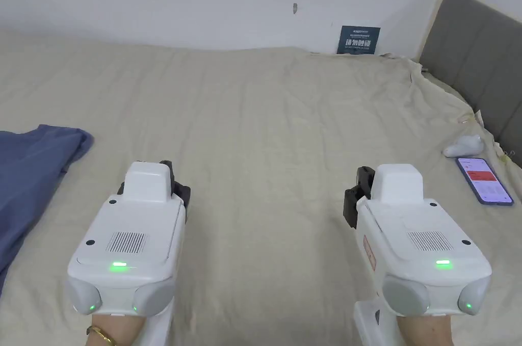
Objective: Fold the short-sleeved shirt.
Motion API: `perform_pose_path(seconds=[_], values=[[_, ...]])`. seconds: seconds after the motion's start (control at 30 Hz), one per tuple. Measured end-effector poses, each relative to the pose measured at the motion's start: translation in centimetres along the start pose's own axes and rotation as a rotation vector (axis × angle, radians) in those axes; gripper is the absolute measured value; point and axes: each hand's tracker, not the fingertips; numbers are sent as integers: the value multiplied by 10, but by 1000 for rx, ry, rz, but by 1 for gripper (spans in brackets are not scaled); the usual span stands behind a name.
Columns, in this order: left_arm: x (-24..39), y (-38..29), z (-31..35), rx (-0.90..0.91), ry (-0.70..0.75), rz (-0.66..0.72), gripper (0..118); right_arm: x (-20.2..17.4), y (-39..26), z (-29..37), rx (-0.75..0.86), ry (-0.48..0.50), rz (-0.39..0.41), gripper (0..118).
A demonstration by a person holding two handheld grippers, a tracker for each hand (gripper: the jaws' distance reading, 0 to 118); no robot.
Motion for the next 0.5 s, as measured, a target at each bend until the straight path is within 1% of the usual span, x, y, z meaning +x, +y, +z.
perform_pose_path(seconds=[0.17, 0.33, 0.37, 0.4, 0.43, 0.47, 0.5], values=[[1, -1, 0, -9, -4, -5, 0, 0, -1, -2, -16, -2, -10, 0], [1, 1, 0, -11, -11, -21, 0, -1, 1, -3, -19, -3, 20, 0], [1, 3, -2, -10, -11, -53, 0, 0, 5, -5, -28, 4, 35, 0], [2, 7, -6, -3, 4, -152, 0, 1, 12, -8, -54, 44, 50, 0], [6, 12, -9, 20, 16, -283, 0, 2, 22, -12, -70, 78, 111, 0], [12, 18, -12, 59, 20, -465, 0, -2, 33, -16, -61, 88, 241, 0], [19, 22, -14, 110, 6, -679, 0, -11, 43, -19, -21, 58, 473, 0]])
